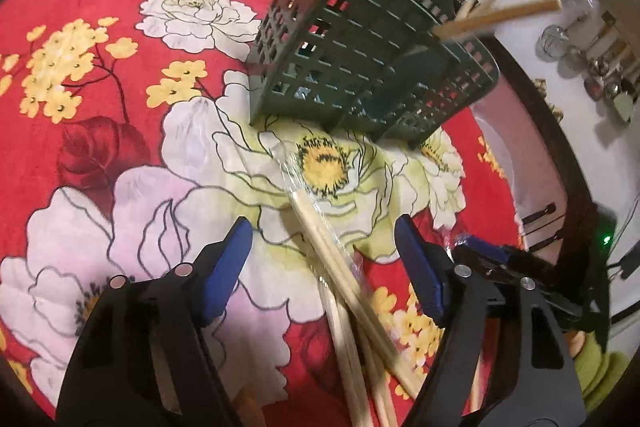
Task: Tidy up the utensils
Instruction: 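Lower the left tool and grasp another chopstick pair on the cloth, then lift the held chopstick pairs with both tools up over the green caddy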
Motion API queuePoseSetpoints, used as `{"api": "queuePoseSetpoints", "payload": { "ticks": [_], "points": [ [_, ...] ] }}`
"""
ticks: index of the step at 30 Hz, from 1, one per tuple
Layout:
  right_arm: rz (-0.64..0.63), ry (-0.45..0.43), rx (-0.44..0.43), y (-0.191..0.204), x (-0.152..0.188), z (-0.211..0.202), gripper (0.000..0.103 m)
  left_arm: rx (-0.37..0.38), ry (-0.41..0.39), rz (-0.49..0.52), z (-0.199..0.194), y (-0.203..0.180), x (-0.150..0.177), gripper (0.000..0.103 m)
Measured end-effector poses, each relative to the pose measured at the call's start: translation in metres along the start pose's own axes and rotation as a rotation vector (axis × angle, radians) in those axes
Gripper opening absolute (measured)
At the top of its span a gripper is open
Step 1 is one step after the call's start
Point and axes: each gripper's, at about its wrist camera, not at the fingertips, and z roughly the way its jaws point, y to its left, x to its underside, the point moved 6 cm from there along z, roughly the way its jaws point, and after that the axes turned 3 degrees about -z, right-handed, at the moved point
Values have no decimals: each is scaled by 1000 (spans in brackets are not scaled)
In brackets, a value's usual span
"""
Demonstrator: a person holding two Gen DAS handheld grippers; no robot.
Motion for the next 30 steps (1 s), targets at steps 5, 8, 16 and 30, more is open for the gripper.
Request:
{"api": "queuePoseSetpoints", "payload": {
  "ticks": [5,8,16,30],
  "points": [
    [32,13,-22,-4,-3,3,20,11,22,-34,6,6,-13,58],
    [38,12,-37,-5,-4,3,12,-10,25,-23,9,7,-18,49],
    [58,-25,-72,-8,-12,-7,8,-9,34,-40,11,21,-25,10],
    [-5,-136,-85,3,-39,-41,6,119,-53,-13,-34,3,-41,4]
  ]
}}
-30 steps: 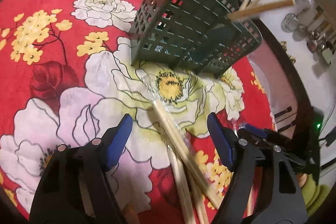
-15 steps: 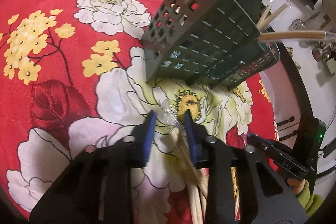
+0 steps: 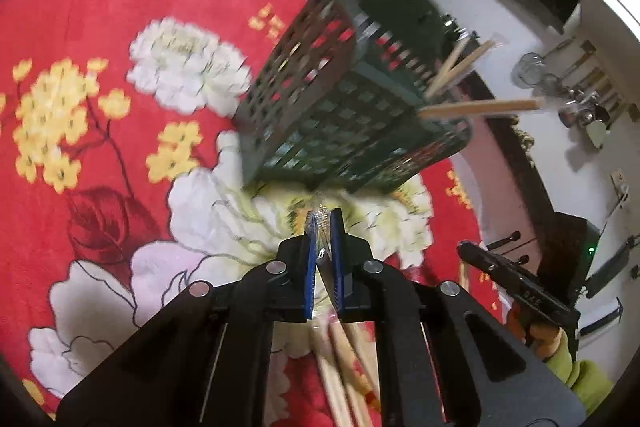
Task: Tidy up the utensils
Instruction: 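Lift the held chopstick pairs with both tools up over the green caddy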
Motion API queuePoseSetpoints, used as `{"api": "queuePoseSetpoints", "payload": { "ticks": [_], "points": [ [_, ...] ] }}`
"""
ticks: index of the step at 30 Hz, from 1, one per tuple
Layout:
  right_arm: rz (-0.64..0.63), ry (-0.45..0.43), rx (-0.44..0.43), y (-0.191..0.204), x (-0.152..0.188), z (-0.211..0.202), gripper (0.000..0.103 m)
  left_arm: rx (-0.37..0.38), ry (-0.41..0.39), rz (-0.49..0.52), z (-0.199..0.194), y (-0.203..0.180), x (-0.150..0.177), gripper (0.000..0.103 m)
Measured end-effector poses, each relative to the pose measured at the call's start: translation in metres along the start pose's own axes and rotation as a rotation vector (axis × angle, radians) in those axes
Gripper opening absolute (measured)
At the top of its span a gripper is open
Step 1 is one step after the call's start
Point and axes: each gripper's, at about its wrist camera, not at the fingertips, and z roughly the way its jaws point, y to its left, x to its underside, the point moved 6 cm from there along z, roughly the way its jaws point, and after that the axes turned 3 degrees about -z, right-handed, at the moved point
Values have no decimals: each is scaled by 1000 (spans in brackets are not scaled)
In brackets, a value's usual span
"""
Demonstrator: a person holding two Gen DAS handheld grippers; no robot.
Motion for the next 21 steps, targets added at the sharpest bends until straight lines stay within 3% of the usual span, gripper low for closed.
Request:
{"api": "queuePoseSetpoints", "payload": {
  "ticks": [11,21],
  "points": [
    [-108,-140,-17,36,-41,-34,5,64,-142,138,-45,-59,-26,3],
    [-199,-316,9,61,-87,-68,5,70,-270,239,-81,-100,-45,3]
  ]
}}
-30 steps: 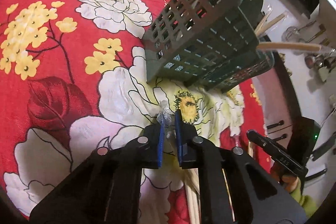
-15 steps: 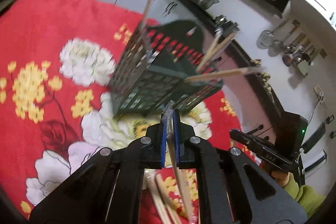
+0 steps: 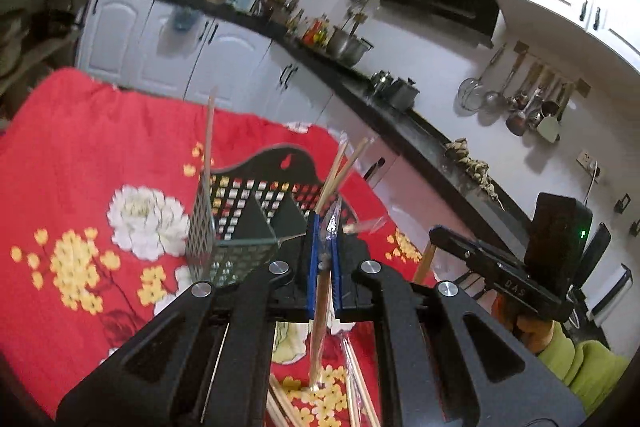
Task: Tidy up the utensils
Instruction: 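Lift the held chopstick pairs with both tools up over the green caddy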
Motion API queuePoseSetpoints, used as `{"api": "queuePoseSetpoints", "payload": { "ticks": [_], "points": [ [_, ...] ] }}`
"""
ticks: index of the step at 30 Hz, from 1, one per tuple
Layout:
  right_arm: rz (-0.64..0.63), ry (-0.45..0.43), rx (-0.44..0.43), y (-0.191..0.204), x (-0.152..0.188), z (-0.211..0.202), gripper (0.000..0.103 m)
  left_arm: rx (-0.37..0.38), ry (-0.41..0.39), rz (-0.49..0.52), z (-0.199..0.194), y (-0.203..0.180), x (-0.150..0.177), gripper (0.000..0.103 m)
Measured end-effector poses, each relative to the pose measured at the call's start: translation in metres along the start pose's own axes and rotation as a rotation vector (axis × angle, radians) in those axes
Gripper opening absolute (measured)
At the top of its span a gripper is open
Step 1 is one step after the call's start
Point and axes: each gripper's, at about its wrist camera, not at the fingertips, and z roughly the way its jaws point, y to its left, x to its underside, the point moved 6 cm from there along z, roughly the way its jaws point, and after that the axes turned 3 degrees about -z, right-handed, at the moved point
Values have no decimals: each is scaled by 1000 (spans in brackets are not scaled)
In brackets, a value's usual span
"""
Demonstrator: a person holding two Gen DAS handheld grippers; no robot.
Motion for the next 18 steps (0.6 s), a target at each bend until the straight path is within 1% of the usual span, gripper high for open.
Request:
{"api": "queuePoseSetpoints", "payload": {
  "ticks": [9,18],
  "points": [
    [-71,-150,-17,15,-49,-8,5,9,-78,58,-24,-18,-30,3],
    [-89,-237,-37,27,-93,-12,5,-17,-171,104,-47,-31,-67,3]
  ]
}}
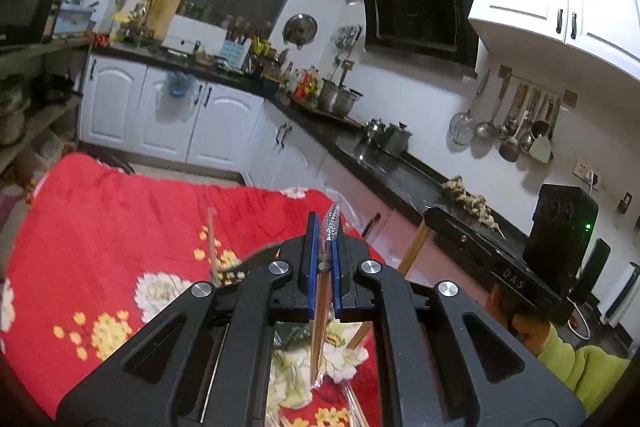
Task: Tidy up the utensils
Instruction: 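Lift the held chopstick pairs with both tools up over the green caddy, then lower both chopstick pairs into the caddy and open both tools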
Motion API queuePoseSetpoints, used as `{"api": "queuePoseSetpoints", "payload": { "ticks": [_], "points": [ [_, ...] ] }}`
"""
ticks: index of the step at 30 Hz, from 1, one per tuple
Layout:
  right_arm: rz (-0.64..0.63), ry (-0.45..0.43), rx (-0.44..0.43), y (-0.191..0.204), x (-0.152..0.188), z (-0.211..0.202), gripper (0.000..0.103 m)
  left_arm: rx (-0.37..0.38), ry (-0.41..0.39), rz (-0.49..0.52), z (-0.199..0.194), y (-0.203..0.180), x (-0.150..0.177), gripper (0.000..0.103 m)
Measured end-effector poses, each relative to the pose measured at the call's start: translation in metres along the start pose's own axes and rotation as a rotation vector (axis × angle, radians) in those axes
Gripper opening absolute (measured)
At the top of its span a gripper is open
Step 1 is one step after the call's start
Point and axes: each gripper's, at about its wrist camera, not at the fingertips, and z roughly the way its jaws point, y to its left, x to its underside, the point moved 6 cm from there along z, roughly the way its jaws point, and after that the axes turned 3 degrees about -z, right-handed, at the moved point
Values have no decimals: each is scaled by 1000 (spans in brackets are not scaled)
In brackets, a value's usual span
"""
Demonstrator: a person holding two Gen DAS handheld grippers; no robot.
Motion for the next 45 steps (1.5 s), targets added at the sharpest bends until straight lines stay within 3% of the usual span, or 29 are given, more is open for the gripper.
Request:
{"api": "queuePoseSetpoints", "payload": {
  "ticks": [11,22,32,45],
  "points": [
    [-4,-87,-10,1,-47,10,5,-58,-120,41,-14,-2,-52,3],
    [-40,-170,69,-16,-76,18,5,-143,-228,102,-8,-4,-82,3],
    [-27,-153,109,-33,-48,40,5,-227,-190,185,33,1,-50,3],
    [40,-74,133,-47,3,71,5,-239,-97,173,68,21,2,3]
  ]
}}
